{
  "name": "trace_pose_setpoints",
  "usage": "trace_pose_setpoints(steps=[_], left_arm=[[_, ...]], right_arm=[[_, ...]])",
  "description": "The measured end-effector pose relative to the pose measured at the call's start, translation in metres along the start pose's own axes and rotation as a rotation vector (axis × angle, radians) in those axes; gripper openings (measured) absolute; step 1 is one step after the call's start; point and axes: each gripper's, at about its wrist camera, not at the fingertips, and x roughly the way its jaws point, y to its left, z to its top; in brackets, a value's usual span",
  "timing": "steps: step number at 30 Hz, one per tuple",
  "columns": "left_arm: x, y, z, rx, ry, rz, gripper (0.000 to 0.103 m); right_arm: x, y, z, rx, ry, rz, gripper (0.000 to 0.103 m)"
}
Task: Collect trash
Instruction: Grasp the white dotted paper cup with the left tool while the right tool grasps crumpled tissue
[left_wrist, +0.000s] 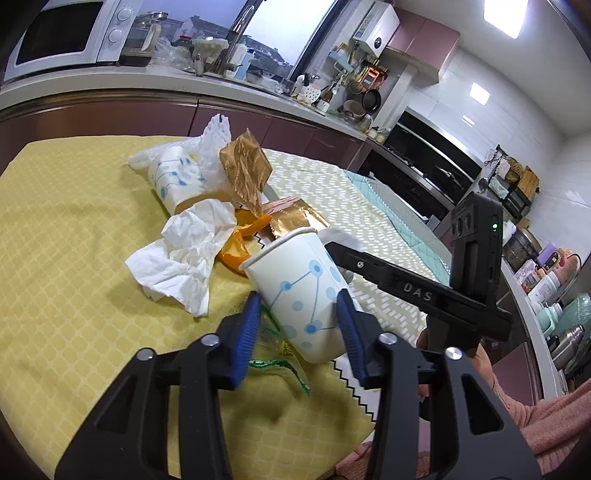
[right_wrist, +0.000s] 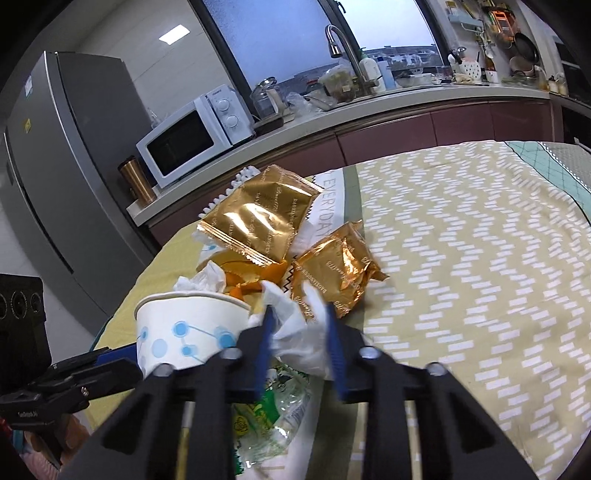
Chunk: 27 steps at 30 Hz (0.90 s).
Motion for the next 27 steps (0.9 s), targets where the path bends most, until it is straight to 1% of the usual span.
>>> trace_pose_setpoints(steps=[2, 3, 5, 6, 7, 8, 9, 15, 16, 18, 20, 27], left_arm=[[-0.004, -0.001, 0.002, 0.003, 0.000, -0.004, 0.036], [-0.006, 0.000, 0.000, 0.005, 0.001, -0.008, 0.032], [-0.006, 0.001, -0.001, 0.007, 0.007, -0.012, 0.032], [-0.006, 0.002, -0.001, 0.005, 0.007, -0.001, 0.040], [-0.005, 0.003, 0.000, 0.008, 0.007, 0.012, 0.044], [-0.004, 0.003, -0.001, 0.011, 0.012, 0.018, 0.053], [-0.003, 0.004, -0.001, 0.009, 0.019, 0.017, 0.057], [0.007, 0.013, 0.000, -0.029, 0.053, -0.031, 0.066], [0.008, 0.014, 0.001, -0.035, 0.053, -0.028, 0.067], [0.008, 0.017, 0.003, -0.036, 0.046, 0.001, 0.071], [0.003, 0.019, 0.005, -0.032, 0.027, 0.017, 0.071], [0.008, 0.018, 0.010, -0.023, 0.042, -0.018, 0.071]], right_arm=[[-0.003, 0.001, 0.001, 0.001, -0.010, 0.023, 0.015], [-0.004, 0.002, 0.001, 0.001, -0.011, 0.032, 0.014], [-0.006, 0.007, 0.002, -0.017, -0.008, 0.053, 0.014], [-0.007, 0.010, 0.002, -0.027, -0.006, 0.056, 0.014], [-0.007, 0.012, 0.002, -0.034, -0.005, 0.060, 0.013], [-0.007, 0.016, 0.002, -0.044, -0.004, 0.068, 0.013], [-0.006, 0.018, 0.001, -0.050, -0.004, 0.072, 0.013], [-0.005, 0.032, -0.002, -0.110, 0.003, 0.083, 0.013], [-0.005, 0.034, -0.002, -0.120, 0.002, 0.080, 0.013], [-0.006, 0.035, -0.003, -0.129, 0.001, 0.079, 0.013], [-0.006, 0.034, -0.003, -0.128, 0.002, 0.078, 0.013], [-0.002, 0.034, -0.007, -0.126, 0.014, 0.081, 0.013]])
